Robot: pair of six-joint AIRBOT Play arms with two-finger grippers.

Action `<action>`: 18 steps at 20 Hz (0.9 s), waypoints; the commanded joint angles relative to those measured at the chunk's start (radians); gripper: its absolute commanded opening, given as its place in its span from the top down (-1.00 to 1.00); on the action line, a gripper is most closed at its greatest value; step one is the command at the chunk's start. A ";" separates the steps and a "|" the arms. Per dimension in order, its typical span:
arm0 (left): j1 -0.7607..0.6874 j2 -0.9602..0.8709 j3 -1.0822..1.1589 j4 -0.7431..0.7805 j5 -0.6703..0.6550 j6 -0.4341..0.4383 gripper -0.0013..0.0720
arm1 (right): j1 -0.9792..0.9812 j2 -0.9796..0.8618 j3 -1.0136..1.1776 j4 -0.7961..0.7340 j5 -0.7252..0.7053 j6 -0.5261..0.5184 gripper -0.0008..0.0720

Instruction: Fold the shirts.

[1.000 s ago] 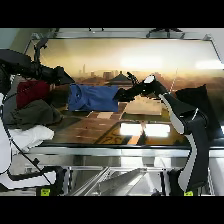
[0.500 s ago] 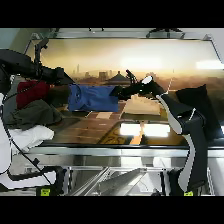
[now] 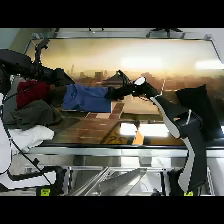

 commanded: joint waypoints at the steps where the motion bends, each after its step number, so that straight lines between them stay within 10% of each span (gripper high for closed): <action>1: 0.001 0.000 -0.001 0.000 0.018 0.005 0.91 | -0.044 0.151 0.002 -0.039 -0.015 0.014 0.93; 11: 0.001 0.000 0.000 0.000 0.040 0.004 0.91 | -0.633 0.609 0.001 -0.422 0.048 0.491 0.93; 18: 0.001 0.000 -0.001 0.000 0.041 0.003 0.91 | -0.967 0.824 -0.137 -0.783 0.302 0.610 0.93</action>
